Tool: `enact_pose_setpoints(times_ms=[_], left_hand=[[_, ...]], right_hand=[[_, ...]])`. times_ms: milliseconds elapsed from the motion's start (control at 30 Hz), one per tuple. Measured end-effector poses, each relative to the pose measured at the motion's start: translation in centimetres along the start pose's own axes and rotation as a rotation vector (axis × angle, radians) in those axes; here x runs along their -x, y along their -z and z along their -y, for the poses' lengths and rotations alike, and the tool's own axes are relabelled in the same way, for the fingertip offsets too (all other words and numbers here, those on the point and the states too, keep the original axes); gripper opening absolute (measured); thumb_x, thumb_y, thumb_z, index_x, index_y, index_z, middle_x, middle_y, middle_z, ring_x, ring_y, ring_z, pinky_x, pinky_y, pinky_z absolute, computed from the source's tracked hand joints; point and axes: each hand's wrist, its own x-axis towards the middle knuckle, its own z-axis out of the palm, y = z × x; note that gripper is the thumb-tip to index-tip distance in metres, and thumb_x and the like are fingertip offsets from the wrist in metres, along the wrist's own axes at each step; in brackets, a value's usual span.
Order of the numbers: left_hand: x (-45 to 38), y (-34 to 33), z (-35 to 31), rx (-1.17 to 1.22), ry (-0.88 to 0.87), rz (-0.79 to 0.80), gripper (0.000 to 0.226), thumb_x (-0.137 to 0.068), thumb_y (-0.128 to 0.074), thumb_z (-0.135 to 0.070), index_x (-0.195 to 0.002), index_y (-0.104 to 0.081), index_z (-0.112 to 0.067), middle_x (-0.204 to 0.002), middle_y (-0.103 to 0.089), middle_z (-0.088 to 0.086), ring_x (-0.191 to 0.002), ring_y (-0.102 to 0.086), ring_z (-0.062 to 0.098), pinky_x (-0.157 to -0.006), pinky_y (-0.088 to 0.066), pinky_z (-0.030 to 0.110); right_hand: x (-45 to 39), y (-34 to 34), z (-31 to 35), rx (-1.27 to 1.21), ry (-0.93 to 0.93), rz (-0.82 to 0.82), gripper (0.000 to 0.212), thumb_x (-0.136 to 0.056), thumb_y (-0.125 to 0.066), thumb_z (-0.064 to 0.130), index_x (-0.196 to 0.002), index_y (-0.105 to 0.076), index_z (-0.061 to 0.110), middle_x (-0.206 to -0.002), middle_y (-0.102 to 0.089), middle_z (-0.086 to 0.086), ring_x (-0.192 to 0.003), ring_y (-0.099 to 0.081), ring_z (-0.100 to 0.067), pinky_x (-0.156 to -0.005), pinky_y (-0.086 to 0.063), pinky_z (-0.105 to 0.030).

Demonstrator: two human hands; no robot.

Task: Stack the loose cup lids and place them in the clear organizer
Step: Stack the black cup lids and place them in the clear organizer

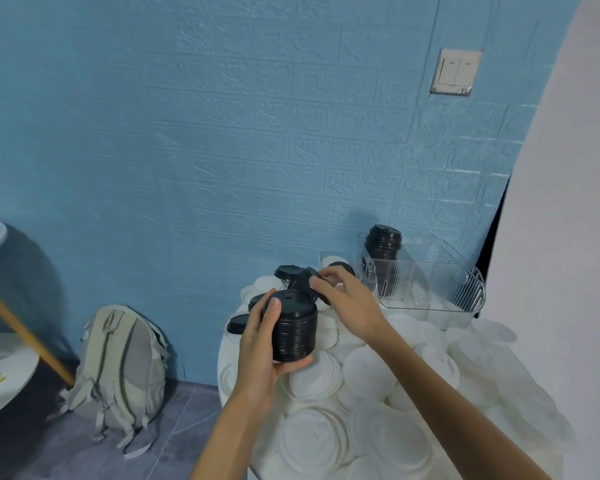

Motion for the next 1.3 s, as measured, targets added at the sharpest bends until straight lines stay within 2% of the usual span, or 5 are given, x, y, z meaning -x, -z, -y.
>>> enact_pose_setpoints(times_ms=[200, 567, 700, 967, 1300], left_hand=[[0.1, -0.5, 0.3, -0.024, -0.015, 0.006, 0.058, -0.079, -0.066, -0.06, -0.131, -0.065, -0.035, -0.125, -0.072, 0.003, -0.112, -0.071, 0.026, -0.073, -0.062, 0.049], [0.4, -1.2, -0.1, -0.011, -0.05, -0.01, 0.031, -0.091, -0.067, -0.042, -0.12, -0.07, -0.031, -0.117, -0.074, 0.001, -0.104, -0.074, 0.021, -0.076, -0.061, 0.062], [0.3, -1.8, -0.2, -0.035, -0.111, -0.045, 0.023, -0.096, -0.064, -0.038, -0.118, -0.069, -0.037, -0.115, -0.073, -0.004, -0.109, -0.071, 0.019, -0.07, -0.062, 0.053], [0.5, -1.8, -0.2, 0.035, -0.105, -0.033, 0.023, -0.099, -0.06, -0.027, -0.119, -0.068, -0.034, -0.12, -0.072, 0.001, -0.116, -0.068, 0.025, -0.077, -0.061, 0.056], [0.5, 0.0, -0.3, -0.007, -0.132, -0.101, 0.042, -0.083, -0.075, -0.044, -0.123, -0.068, -0.036, -0.123, -0.071, -0.001, -0.115, -0.068, 0.023, -0.077, -0.062, 0.059]], right_hand=[[2.4, -1.6, 1.1, -0.167, 0.131, 0.142, 0.05, -0.073, -0.07, 0.055, -0.116, -0.069, 0.032, -0.121, -0.064, 0.012, -0.114, -0.061, -0.003, -0.105, -0.047, -0.029], [3.7, -2.9, 2.1, -0.592, -0.102, 0.161, 0.039, -0.089, -0.063, 0.052, -0.122, -0.071, 0.031, -0.126, -0.068, 0.007, -0.12, -0.063, -0.009, -0.114, -0.043, -0.042], [3.6, -3.9, 2.3, -0.664, -0.136, 0.062, 0.032, -0.097, -0.054, 0.038, -0.115, -0.074, 0.021, -0.119, -0.073, -0.003, -0.116, -0.067, -0.021, -0.112, -0.045, -0.049], [4.0, -4.7, 2.9, -0.571, -0.126, -0.086, 0.033, -0.1, -0.045, 0.021, -0.106, -0.077, 0.019, -0.106, -0.077, 0.001, -0.104, -0.07, -0.016, -0.09, -0.053, -0.03], [4.0, -5.9, 3.2, -0.491, -0.102, 0.025, 0.033, -0.105, -0.043, 0.023, -0.107, -0.075, 0.017, -0.104, -0.077, 0.003, -0.096, -0.07, -0.006, -0.076, -0.05, -0.013]])
